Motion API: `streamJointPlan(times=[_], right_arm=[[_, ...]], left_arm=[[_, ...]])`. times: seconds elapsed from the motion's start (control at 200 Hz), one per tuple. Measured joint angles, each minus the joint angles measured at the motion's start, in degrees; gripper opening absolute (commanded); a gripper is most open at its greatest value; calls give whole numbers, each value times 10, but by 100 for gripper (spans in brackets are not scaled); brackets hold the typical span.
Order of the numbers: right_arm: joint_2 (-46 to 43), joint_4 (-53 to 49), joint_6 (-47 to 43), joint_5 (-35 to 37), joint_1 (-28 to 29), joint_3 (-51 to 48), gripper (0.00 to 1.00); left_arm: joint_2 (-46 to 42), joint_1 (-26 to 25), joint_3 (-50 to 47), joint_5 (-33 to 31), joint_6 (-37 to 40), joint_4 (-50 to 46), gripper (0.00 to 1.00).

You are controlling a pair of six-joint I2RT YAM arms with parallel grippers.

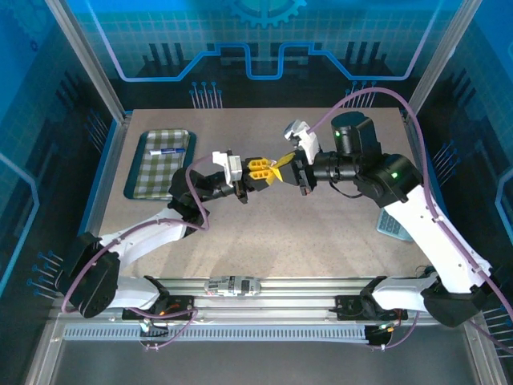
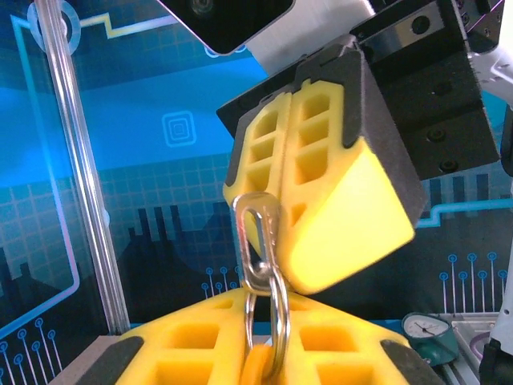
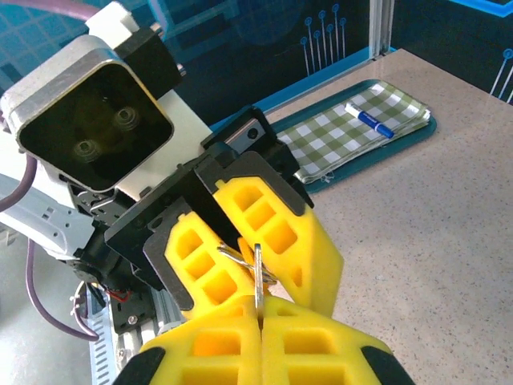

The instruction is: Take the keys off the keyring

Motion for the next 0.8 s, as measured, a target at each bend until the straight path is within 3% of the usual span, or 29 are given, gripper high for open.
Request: streamJointPlan(times=[0.11,0.18,0.225,0.28,0.33,0.635,0.796], right_arm=[[-4,12,5,4,-9,0,0],[-6,16,8,4,-11,0,0],[-7,17,10,4,-11,0,0],[-7,18,10,4,-11,0,0],[-7,19,11,4,-11,0,0],[-7,19,15,-6,-11,0,0],[-8,24,15,-9,-11,0,0]], left_arm=[[0,0,1,6,-10,5,21],[4,0,4,10,-15,12,9],[8,0,6,11,-23,17,8],[13,0,7,16,-25,22,12],[17,0,9,16,-29,25,21],[33,0,26,14,-31,38,26],[38,0,35,15,-33,48,8]])
